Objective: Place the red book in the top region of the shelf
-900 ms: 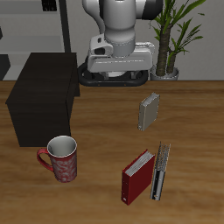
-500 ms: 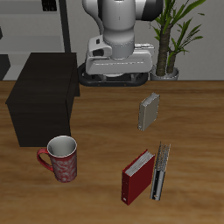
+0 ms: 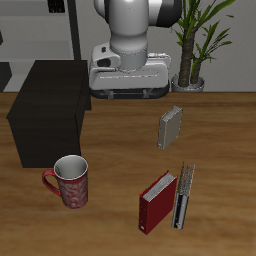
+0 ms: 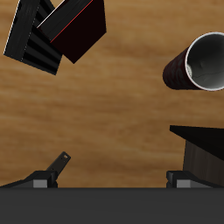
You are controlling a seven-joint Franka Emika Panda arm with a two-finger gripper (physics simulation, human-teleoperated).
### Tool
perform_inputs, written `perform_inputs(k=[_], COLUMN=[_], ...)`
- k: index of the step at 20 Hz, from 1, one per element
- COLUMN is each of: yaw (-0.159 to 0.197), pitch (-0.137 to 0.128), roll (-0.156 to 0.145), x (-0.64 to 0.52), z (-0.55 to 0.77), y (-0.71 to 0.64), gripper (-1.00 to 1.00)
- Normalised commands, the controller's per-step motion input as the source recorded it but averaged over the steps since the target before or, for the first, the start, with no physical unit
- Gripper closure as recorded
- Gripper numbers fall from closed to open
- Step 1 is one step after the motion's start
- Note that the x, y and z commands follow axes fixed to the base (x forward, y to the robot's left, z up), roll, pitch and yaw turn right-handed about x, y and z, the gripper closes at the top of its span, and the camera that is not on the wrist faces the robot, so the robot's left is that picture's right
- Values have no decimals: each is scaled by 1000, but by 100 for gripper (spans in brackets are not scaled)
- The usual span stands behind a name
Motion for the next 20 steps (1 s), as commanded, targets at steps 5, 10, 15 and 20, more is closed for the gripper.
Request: perform_inputs(k=[5, 10, 15, 20], yaw=[-7, -4, -27, -45], pitch=[-26, -38, -23, -14], roll=[-19, -20, -26, -7], x=[265, 384, 323, 268], z=[50, 37, 41, 34], y=[36, 102, 110, 182], gripper=[-100, -100, -100, -100])
